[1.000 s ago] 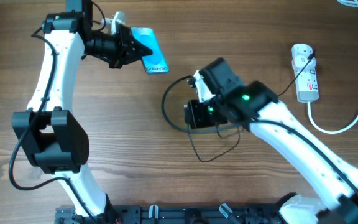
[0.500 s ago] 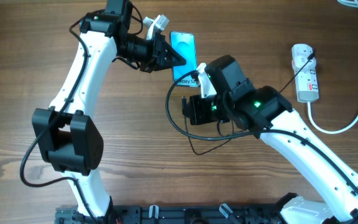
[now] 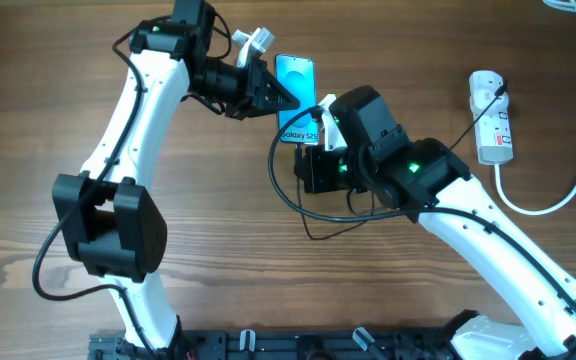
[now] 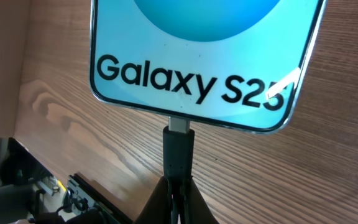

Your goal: Plug charger to phone and switch on socket

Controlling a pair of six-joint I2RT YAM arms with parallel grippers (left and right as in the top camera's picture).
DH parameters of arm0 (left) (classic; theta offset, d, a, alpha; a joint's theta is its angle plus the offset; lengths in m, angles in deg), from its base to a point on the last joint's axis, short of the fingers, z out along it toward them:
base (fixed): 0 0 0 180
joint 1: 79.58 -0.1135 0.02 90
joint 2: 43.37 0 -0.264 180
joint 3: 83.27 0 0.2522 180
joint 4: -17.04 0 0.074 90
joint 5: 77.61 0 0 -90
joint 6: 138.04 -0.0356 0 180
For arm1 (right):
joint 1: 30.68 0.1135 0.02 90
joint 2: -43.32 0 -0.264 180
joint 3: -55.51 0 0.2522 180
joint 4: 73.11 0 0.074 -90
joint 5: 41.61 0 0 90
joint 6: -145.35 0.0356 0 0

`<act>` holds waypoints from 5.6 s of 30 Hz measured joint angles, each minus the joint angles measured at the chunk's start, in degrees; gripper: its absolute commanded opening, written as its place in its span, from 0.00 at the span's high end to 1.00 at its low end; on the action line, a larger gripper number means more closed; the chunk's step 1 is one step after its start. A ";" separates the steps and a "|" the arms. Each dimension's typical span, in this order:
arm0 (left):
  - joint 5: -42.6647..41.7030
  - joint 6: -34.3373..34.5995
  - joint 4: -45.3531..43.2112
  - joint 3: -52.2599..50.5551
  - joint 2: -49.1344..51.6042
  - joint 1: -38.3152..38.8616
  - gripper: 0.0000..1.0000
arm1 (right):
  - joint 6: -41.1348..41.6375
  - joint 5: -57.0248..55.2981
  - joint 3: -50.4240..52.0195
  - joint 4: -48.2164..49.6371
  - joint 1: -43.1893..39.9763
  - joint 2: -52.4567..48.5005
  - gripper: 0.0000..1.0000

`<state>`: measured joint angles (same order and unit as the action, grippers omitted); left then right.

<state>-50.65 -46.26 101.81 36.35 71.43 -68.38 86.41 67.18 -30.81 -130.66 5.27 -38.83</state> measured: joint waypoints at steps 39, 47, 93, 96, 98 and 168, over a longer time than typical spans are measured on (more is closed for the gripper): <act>-0.02 -4.52 4.44 0.28 0.00 -0.50 0.96 | -1.38 1.60 0.11 0.63 0.09 0.00 0.96; -0.07 -6.25 5.31 0.50 0.00 -0.50 0.96 | -1.36 1.99 0.11 0.61 0.13 0.00 0.96; -0.09 -9.07 7.23 1.05 0.00 -0.87 0.96 | -0.04 3.30 -0.13 0.98 -0.04 0.00 0.96; -0.09 -9.07 7.23 1.07 0.00 -0.87 0.96 | -0.02 3.30 -0.13 0.98 -0.04 0.00 0.96; -0.09 -9.07 7.28 1.14 0.00 -0.87 0.96 | -0.02 3.28 -0.13 1.27 -0.04 0.00 0.96; 22.75 6.27 -3.13 -2.54 10.78 6.14 0.96 | 0.13 -5.20 -2.56 -17.07 -9.53 1.70 0.00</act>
<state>-27.90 -39.98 98.68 33.82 82.21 -62.24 86.55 61.98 -33.37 -147.73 -4.26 -37.13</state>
